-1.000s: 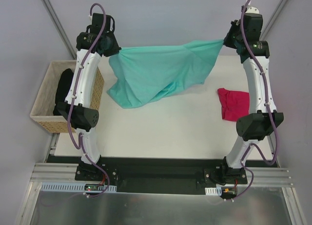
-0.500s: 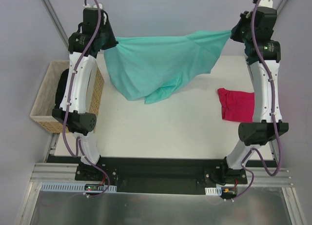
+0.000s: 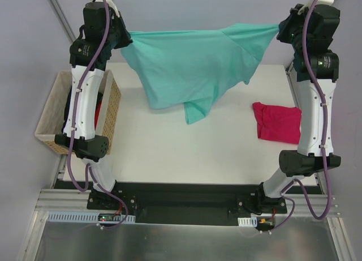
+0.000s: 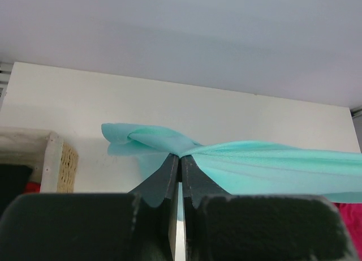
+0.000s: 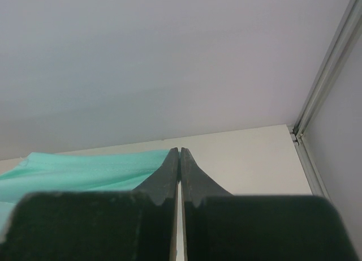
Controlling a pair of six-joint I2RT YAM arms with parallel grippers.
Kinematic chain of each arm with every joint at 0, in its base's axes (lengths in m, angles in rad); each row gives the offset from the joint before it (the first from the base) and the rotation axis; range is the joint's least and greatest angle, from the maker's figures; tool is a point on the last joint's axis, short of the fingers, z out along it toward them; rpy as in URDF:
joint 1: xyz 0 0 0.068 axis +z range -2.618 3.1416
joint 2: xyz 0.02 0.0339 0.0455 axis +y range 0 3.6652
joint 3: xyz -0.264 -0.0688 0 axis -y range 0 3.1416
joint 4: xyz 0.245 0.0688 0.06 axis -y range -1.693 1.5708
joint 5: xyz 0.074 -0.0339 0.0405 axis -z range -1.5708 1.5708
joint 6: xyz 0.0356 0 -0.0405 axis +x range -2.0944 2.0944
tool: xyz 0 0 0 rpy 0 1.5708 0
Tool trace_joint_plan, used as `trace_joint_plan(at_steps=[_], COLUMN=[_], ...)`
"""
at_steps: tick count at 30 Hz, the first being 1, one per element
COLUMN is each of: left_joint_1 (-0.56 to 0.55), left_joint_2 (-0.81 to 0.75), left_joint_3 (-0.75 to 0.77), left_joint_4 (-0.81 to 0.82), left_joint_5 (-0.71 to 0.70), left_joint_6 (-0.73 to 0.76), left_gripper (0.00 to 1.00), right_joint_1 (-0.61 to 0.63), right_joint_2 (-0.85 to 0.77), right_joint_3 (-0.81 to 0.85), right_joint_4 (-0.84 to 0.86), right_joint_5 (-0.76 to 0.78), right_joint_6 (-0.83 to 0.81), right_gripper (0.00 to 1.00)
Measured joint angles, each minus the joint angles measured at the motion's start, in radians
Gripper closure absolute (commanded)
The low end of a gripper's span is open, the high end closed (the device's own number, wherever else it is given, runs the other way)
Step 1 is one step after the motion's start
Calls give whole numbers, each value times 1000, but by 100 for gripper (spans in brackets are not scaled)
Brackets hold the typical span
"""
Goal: Fold and stack the t-shirts
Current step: Flatten out the tshirt
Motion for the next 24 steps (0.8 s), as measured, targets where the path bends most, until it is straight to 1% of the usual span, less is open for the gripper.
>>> trace_joint_plan(at_steps=[8,12,17,24], left_joint_1=[0,0,0,0], left_joint_2=[0,0,0,0], left_joint_3=[0,0,0,0], left_joint_4=[35,77,124,184], left_joint_5=[14,24,37,45], left_joint_6=[19,36,74,132], left_gripper=[100,100,100,100], right_joint_1=[0,0,0,0], right_joint_2=[0,0,-4,-48], right_joint_3=[-2,-2,-5,-53], right_joint_4=[18,35,76,161], right_joint_5=[16,20,26,32], right_joint_6=[-14,-23,-35,-81], right_gripper=[99,99,99,99])
